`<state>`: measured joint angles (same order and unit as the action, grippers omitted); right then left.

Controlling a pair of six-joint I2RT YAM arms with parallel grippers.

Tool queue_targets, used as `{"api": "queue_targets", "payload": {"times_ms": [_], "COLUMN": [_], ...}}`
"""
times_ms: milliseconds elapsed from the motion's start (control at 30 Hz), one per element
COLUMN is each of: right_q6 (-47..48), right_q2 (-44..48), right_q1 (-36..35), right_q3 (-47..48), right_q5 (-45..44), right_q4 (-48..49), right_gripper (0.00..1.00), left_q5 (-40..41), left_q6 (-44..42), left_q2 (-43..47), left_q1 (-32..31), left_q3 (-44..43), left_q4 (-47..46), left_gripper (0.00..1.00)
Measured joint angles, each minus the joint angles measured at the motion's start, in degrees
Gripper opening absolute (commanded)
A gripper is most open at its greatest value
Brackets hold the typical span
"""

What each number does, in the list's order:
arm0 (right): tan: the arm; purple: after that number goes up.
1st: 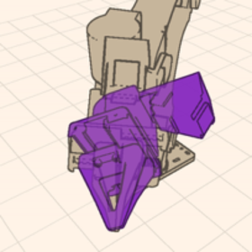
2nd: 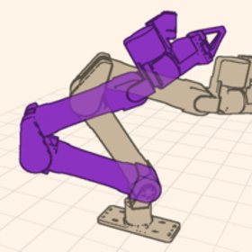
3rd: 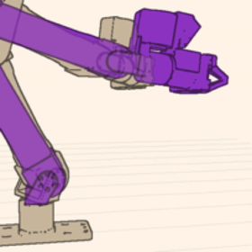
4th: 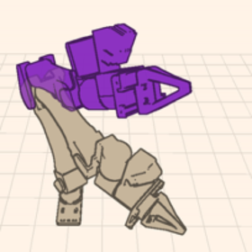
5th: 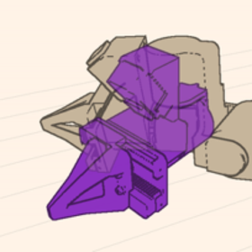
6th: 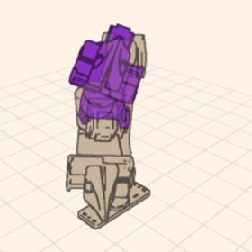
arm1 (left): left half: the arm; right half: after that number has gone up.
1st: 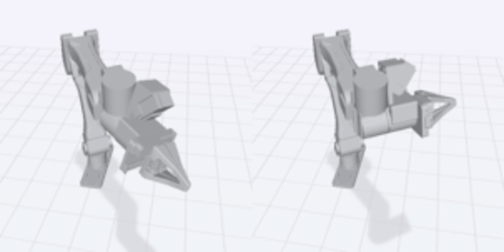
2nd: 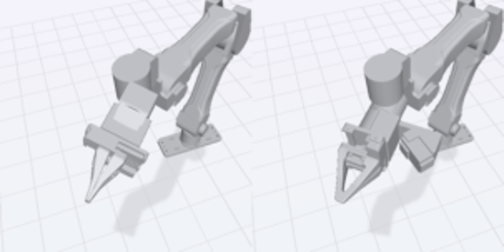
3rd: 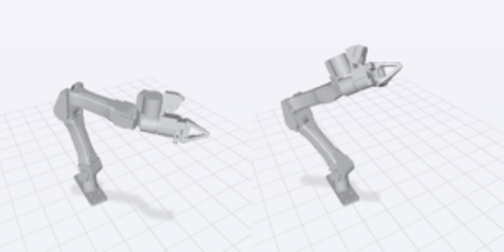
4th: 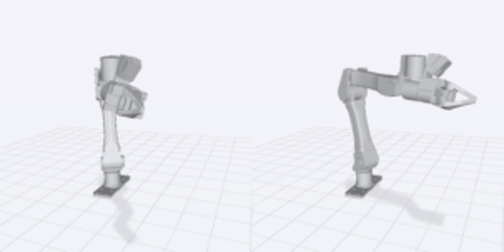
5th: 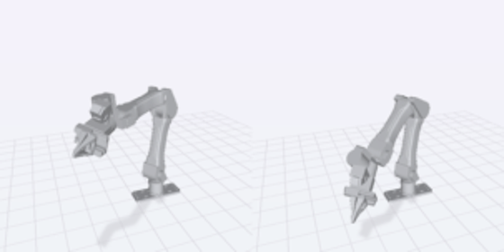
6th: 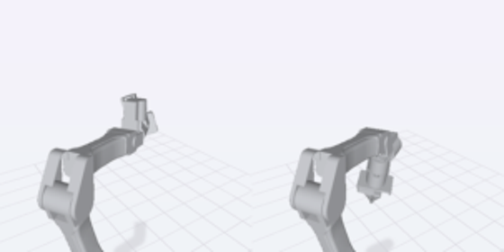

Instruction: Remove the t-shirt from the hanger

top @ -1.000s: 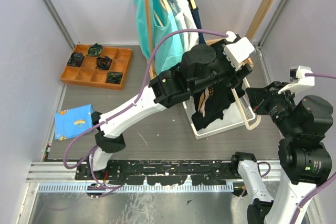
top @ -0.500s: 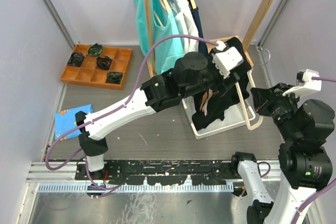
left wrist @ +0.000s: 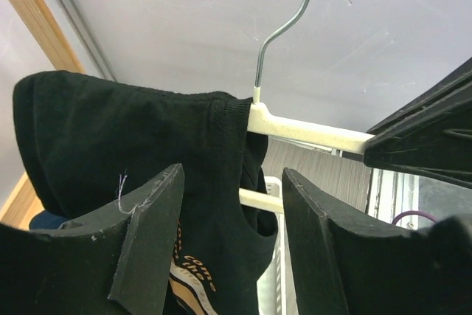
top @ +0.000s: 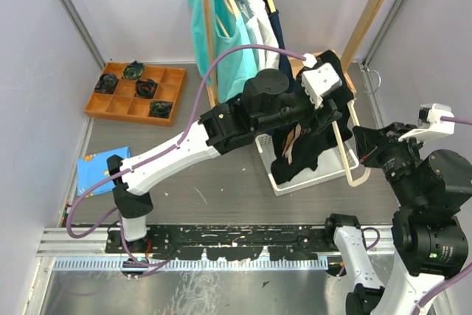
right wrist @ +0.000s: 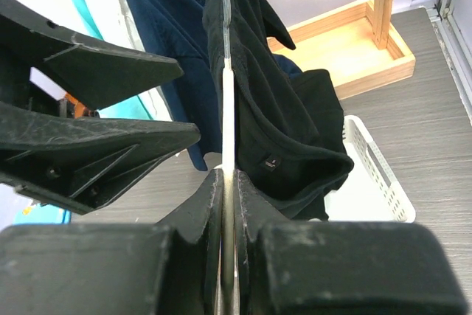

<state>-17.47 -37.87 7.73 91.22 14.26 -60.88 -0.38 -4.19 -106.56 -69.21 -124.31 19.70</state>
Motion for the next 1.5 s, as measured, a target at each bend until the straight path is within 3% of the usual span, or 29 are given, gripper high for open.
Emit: {"api": "queue_targets", "payload": {"times_ms": [167,333,633,933,1167,1500], "right_q6": [0.63,0.83,0.87,0.87,1.77,4.98], "right_q2": [0.76,0.90,2.03,2.38,4.74,10.58], "right_q1": [0.00,0.00,0.00,0.00,0.00,0.26], "right_q3": [0.20,0.26,0.28,0.31,-0.13,-0.81], "right_q5": [0.59,1.51,1.97,1.90,1.68,1.42], "right_q4": [0.00,-0.02,0.00,0.11,-0.09,-3.85], "right_gripper": [0.01,0.01,0.01,0.01,0.01,0.01], "left_q5": [-0.76,-0.83,-0.37,3.06,12.63,17.84], "left_q6": [0.48,1.03,1.44,0.61,-0.46,-0.37], "left_q2": [-1.36,-3.37,-5.16,-5.42,-9.90,-14.78], "left_q1": [0.00,0.00,0.00,-0.13,0.22,3.54], "left_q3": [-0.57,-2.71,-6.43,-7.85,-16.44,-22.40], "left_q4": [-0.09,0.28,1.18,2.08,4.48,4.83], "left_gripper": [0.55,0.40,0.01,0.00,0.00,0.00]}}
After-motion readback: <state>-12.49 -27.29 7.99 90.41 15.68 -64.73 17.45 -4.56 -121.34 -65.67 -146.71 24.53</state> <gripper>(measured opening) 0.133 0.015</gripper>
